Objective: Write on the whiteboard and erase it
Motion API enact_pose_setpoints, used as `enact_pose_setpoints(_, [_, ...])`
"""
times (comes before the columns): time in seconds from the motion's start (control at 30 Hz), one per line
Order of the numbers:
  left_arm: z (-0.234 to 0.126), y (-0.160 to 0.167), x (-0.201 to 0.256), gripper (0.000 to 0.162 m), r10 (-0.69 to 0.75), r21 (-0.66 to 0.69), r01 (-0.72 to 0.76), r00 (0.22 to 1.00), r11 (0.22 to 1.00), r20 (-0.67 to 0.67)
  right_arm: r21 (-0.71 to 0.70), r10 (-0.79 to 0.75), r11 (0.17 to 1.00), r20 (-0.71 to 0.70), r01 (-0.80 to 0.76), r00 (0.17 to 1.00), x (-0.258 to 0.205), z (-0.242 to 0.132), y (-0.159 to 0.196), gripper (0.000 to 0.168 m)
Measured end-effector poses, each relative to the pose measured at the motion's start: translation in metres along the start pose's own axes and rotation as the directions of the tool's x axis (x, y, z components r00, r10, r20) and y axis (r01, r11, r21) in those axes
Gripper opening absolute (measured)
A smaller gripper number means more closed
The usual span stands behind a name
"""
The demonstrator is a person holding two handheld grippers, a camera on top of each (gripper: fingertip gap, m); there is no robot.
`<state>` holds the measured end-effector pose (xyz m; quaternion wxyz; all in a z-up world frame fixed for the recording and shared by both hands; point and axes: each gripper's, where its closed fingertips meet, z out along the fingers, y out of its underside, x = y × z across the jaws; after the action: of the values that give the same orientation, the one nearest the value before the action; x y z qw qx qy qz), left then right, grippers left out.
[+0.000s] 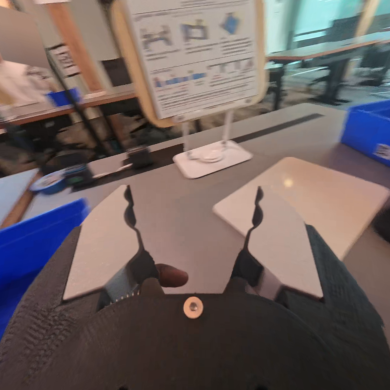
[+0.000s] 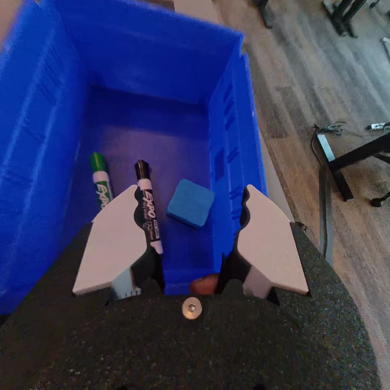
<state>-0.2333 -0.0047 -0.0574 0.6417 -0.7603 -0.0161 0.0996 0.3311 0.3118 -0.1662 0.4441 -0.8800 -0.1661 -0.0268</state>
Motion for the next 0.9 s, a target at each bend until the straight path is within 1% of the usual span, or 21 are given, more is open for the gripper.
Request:
enact_pose_setpoints(0.03, [-0.012,0.006,-0.020,0.115,0.001,-0.028,0.002,0.995,1.000,0.101,0.087,0.038,0.995,0.031,-0.041,0.999,-0.007,-0.014,-0.011,0.092])
enact_pose_setpoints(0.1, [-0.037,0.025,-0.053,0.120,0.010,-0.095,0.018,0.960,0.995,0.280,0.230,0.101,0.962,0.189,-0.144,0.977,-0.039,-0.046,-0.027,0.095])
enact_pose_setpoints(0.17, [-0.053,0.042,-0.073,0.119,0.022,-0.159,0.040,0.930,0.986,0.366,0.311,0.105,0.923,0.360,-0.225,0.927,-0.079,-0.076,-0.033,0.099])
enact_pose_setpoints(0.23, [-0.055,0.058,-0.079,0.117,0.006,-0.203,0.076,0.928,0.976,0.372,0.328,0.052,0.918,0.455,-0.222,0.889,-0.119,-0.091,-0.027,0.102])
enact_pose_setpoints(0.3, [-0.048,0.075,-0.076,0.114,-0.015,-0.249,0.104,0.942,0.963,0.335,0.290,-0.030,0.948,0.496,-0.133,0.868,-0.156,-0.089,-0.010,0.111])
enact_pose_setpoints(0.37, [-0.043,0.090,-0.076,0.114,0.016,-0.314,0.094,0.943,0.945,0.332,0.245,-0.107,0.969,0.509,-0.025,0.854,-0.185,-0.079,0.007,0.117])
enact_pose_setpoints(0.43, [-0.035,0.101,-0.072,0.114,0.009,-0.338,0.101,0.952,0.936,0.307,0.228,-0.132,0.974,0.497,0.018,0.857,-0.199,-0.069,0.012,0.117])
enact_pose_setpoints(0.47, [-0.035,0.103,-0.074,0.114,0.015,-0.344,0.101,0.947,0.933,0.320,0.220,-0.137,0.975,0.465,0.036,0.874,-0.200,-0.064,0.014,0.116])
enact_pose_setpoints(0.5, [-0.034,0.106,-0.071,0.110,0.012,-0.354,0.102,0.952,0.930,0.307,0.212,-0.156,0.975,0.424,0.069,0.892,-0.199,-0.059,0.017,0.112])
enact_pose_setpoints(0.53, [-0.034,0.109,-0.066,0.101,0.008,-0.376,0.100,0.961,0.921,0.276,0.204,-0.182,0.973,0.383,0.109,0.906,-0.197,-0.055,0.020,0.108])
enact_pose_setpoints(0.57, [-0.035,0.111,-0.064,0.096,0.021,-0.392,0.087,0.964,0.916,0.264,0.199,-0.201,0.970,0.343,0.138,0.918,-0.194,-0.052,0.022,0.105])
enact_pose_setpoints(0.67, [-0.042,0.122,-0.072,0.074,0.098,-0.470,0.057,0.949,0.881,0.299,0.175,-0.199,0.972,0.236,0.159,0.951,-0.178,-0.042,0.027,0.081])
enact_pose_setpoints(0.7, [-0.044,0.130,-0.075,0.066,0.112,-0.509,0.063,0.946,0.858,0.306,0.154,-0.198,0.974,0.225,0.165,0.954,-0.175,-0.038,0.031,0.072])
enact_pose_setpoints(0.73, [-0.046,0.140,-0.077,0.052,0.114,-0.546,0.071,0.947,0.835,0.299,0.130,-0.201,0.976,0.219,0.175,0.955,-0.173,-0.034,0.036,0.063])
enact_pose_setpoints(0.77, [-0.046,0.148,-0.081,0.036,0.119,-0.564,0.074,0.947,0.823,0.298,0.115,-0.208,0.975,0.199,0.188,0.958,-0.169,-0.030,0.039,0.047])
enact_pose_setpoints(0.8, [-0.045,0.147,-0.089,0.020,0.136,-0.540,0.067,0.935,0.839,0.328,0.124,-0.223,0.971,0.151,0.206,0.963,-0.161,-0.028,0.038,0.027])
enact_pose_setpoints(0.83, [-0.047,0.147,-0.094,0.015,0.128,-0.529,0.090,0.923,0.844,0.362,0.144,-0.238,0.965,0.119,0.220,0.964,-0.156,-0.028,0.036,0.011])
enact_pose_setpoints(0.87, [-0.049,0.145,-0.100,0.005,0.147,-0.522,0.093,0.905,0.848,0.399,0.152,-0.236,0.964,0.120,0.217,0.964,-0.155,-0.029,0.034,0.009])
enact_pose_setpoints(0.9, [-0.049,0.143,-0.099,0.005,0.145,-0.517,0.085,0.910,0.851,0.388,0.151,-0.237,0.964,0.116,0.219,0.965,-0.154,-0.030,0.032,0.008])
